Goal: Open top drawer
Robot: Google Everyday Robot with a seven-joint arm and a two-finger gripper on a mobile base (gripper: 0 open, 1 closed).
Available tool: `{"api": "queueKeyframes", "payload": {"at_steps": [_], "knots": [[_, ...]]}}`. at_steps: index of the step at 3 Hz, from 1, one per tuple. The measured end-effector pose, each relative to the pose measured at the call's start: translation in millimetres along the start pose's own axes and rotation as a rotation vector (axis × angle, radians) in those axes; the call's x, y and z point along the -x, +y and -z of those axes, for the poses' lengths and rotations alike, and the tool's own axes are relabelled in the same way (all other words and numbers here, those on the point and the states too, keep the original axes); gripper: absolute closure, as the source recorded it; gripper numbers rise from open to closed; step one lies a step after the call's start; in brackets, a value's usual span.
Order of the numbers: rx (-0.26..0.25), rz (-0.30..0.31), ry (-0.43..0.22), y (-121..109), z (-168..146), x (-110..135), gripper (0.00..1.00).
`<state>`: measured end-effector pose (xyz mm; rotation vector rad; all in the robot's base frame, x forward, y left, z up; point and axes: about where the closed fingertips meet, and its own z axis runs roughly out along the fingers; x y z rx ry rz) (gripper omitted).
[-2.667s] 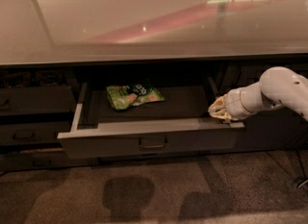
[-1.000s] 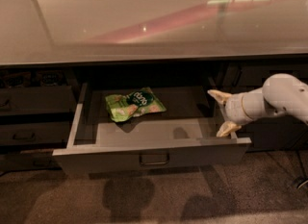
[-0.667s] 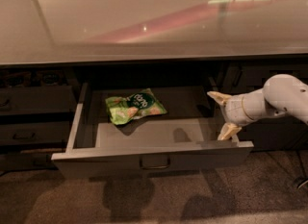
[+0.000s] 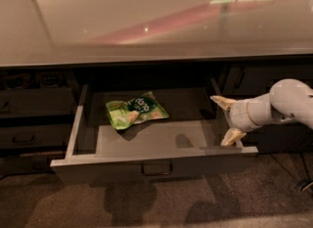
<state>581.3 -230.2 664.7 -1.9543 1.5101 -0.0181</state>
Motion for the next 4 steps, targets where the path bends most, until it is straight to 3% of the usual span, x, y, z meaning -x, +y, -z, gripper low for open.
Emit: {"api": "queueKeyframes", "payload": {"at_steps": [1,2,3,4], "knots": [[-0.014,0.041,-0.037,34,0,14,0.0],[-0.014,0.041,-0.037,33,0,14,0.0],[-0.006,0.052,-0.043,53,-1,17,0.0],[-0.006,0.052,-0.043,52,-1,20,0.0]]}}
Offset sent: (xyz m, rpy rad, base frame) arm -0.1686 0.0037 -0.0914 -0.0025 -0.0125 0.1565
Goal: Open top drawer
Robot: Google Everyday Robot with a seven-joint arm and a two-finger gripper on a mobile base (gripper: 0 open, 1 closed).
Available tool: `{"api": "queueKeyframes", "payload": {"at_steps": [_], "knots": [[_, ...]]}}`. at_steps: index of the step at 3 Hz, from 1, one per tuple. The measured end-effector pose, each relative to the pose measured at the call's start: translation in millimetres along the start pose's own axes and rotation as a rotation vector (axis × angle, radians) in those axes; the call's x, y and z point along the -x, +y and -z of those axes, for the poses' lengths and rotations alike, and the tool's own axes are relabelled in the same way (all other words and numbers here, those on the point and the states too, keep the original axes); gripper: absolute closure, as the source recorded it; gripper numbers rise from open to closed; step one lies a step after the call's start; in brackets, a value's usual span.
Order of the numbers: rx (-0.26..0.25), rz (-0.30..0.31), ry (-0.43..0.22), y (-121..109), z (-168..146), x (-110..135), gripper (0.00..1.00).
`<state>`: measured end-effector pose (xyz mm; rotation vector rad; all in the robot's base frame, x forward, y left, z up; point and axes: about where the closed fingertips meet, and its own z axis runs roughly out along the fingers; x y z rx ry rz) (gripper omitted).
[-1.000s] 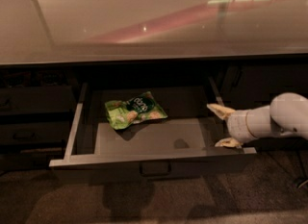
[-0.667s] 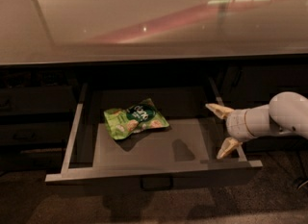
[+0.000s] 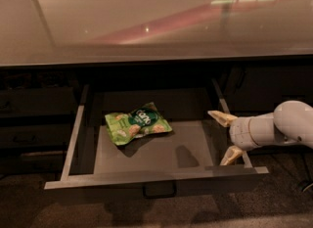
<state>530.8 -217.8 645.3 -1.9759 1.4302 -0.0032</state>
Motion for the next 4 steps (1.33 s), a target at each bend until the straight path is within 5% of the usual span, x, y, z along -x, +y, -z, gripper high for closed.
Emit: {"api": "queueKeyframes", "payload": {"at_steps": [2,4], "knots": [[0.004,0.027,-0.01,26,-8,12,0.0],[0.012,0.013,-0.027,15,-7,13,0.0]]}}
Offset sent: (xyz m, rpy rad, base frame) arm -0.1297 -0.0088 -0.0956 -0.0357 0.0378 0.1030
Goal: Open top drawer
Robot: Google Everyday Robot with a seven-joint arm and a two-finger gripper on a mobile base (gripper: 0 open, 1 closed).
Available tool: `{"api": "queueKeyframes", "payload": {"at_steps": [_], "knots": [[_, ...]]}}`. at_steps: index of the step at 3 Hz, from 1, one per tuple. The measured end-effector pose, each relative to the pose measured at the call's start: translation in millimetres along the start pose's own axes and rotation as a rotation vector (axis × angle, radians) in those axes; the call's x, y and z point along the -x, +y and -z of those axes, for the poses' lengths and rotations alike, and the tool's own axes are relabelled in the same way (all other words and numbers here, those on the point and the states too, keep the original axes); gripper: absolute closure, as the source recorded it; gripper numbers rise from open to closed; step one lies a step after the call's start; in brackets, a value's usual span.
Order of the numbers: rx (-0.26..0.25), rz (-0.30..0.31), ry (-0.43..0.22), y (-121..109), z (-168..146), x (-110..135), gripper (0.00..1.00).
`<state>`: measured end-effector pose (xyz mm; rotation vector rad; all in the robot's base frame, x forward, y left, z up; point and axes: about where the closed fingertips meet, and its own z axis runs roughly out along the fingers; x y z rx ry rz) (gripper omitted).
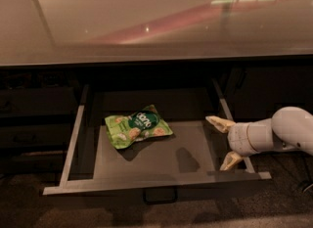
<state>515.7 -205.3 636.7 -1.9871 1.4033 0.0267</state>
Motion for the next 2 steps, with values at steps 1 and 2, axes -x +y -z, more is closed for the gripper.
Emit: {"api": "queueKeyframes", "payload": {"at_steps": [1,2], "knots": [[-0.049,0.011,0.01,-28,28,15,0.0],[-0.089,0.034,0.043,-44,50,26,0.0]]}}
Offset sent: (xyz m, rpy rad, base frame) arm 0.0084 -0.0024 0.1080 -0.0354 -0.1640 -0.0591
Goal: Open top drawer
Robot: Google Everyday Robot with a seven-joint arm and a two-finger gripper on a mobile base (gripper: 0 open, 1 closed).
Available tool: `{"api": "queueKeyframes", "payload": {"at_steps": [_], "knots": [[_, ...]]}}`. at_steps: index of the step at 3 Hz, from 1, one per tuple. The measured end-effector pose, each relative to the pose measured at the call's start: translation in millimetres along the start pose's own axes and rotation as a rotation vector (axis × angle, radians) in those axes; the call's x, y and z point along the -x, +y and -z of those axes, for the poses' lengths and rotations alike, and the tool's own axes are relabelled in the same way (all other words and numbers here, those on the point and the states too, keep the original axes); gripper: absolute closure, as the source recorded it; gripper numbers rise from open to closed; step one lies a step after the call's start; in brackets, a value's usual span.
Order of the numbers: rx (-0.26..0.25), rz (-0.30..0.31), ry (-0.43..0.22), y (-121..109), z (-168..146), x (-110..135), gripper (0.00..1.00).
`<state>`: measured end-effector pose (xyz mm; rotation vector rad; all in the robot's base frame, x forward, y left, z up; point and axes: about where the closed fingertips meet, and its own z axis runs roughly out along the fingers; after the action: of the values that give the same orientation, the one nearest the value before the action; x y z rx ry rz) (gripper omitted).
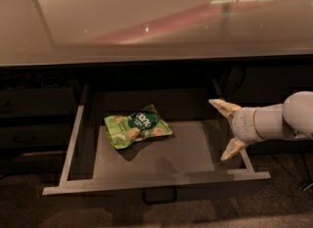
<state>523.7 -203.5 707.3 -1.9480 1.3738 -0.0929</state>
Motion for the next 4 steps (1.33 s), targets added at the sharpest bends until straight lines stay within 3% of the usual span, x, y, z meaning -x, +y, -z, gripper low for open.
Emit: {"api": "queueKeyframes", "payload": {"at_steps": [1,3,4], "knots": [[0.0,0.0,0.0,0,0,0,0.0],[-0.028,-0.173,-0.252,19,-24,3,0.0],[-0.027,-0.173,-0.252,19,-24,3,0.0]]}}
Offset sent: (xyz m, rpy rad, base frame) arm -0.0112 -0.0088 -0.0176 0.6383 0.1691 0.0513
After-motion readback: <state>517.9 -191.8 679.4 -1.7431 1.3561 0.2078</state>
